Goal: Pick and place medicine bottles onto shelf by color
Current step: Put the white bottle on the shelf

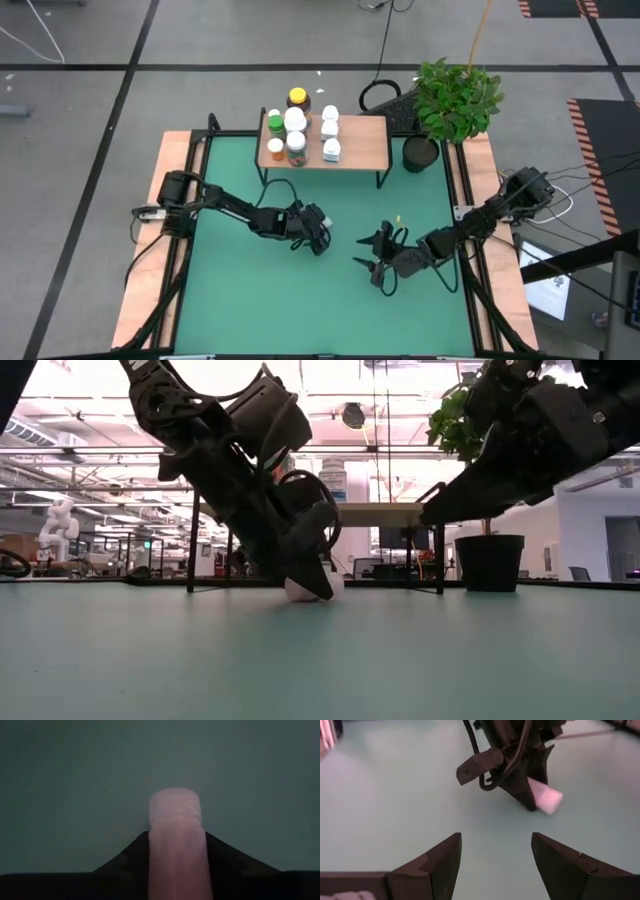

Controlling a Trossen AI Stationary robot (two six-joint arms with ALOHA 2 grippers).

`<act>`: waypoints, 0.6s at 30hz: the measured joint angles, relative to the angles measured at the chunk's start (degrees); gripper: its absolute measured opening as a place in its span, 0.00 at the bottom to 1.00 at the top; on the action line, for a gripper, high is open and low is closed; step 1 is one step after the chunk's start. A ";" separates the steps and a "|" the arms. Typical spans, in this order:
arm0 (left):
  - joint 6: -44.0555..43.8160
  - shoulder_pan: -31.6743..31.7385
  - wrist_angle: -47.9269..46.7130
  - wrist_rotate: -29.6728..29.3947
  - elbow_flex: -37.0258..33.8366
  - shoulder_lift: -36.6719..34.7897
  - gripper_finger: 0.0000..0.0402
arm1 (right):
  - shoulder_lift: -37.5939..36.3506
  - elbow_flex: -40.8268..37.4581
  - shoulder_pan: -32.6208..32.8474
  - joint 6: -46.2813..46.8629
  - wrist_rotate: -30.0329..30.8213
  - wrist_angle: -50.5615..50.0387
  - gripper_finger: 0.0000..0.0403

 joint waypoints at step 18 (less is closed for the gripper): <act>29.09 -7.60 30.88 11.73 -0.32 -3.48 0.39 | -0.11 0.00 0.33 -24.64 -0.25 19.51 0.58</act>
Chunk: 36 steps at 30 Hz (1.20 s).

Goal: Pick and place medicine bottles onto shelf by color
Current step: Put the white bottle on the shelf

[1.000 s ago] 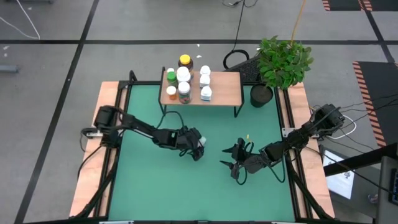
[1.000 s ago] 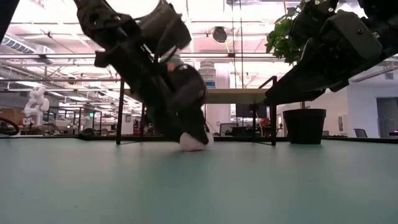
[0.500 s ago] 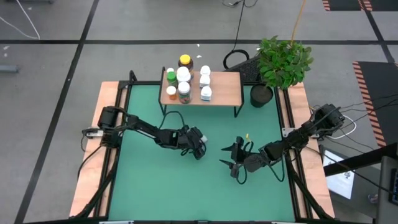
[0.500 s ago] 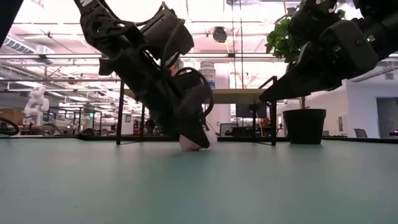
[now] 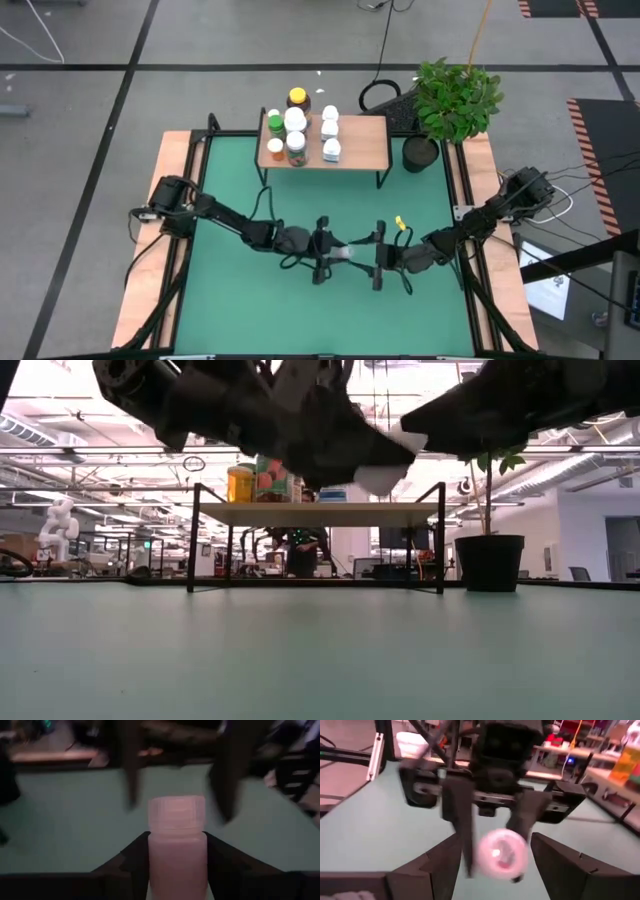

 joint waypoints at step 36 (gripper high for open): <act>-13.38 0.21 -32.45 -0.41 0.11 -3.69 0.85 | -7.74 9.03 -8.44 3.48 -13.22 -27.57 0.32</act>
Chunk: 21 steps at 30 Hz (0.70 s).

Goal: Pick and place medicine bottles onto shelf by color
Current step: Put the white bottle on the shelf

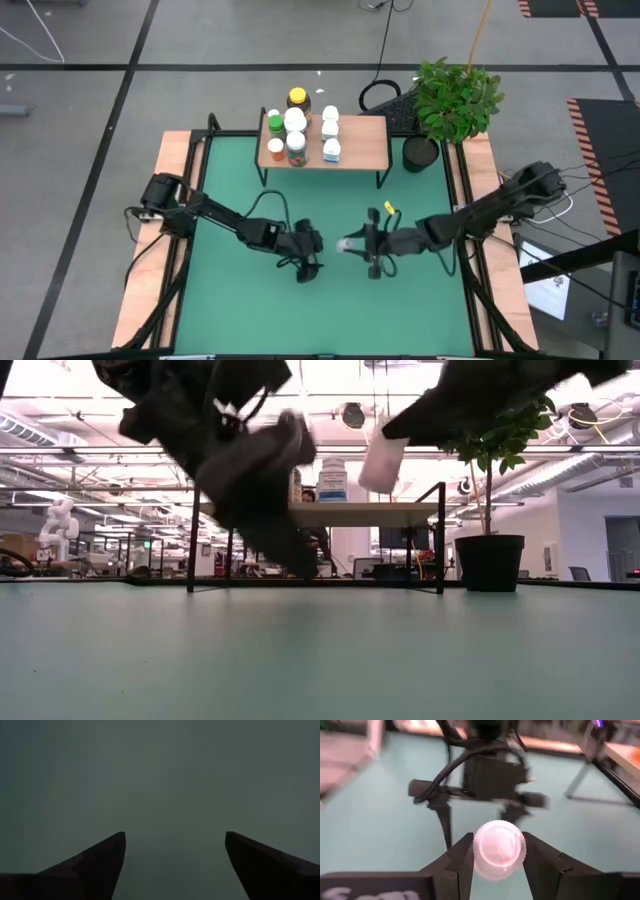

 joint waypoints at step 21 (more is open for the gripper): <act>-14.27 0.16 -9.98 -13.17 -0.35 0.33 0.78 | 2.51 25.52 -51.03 -16.21 -24.35 -35.45 0.33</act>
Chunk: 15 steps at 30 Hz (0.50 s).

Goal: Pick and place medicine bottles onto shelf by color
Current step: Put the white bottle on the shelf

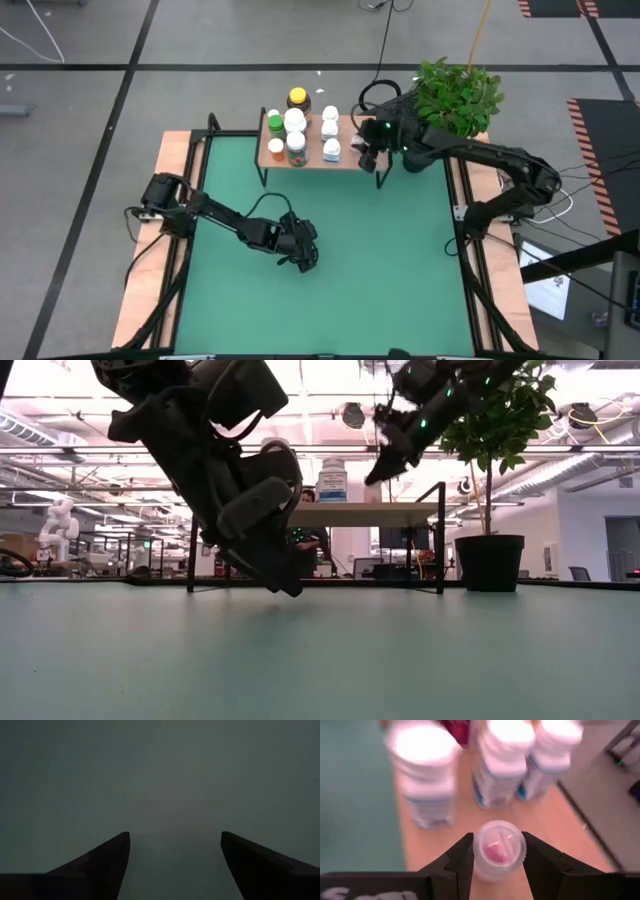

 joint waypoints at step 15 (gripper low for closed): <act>0.48 0.09 0.48 0.06 0.00 0.02 0.74 | 4.20 -0.18 -4.34 0.34 -7.13 4.51 0.44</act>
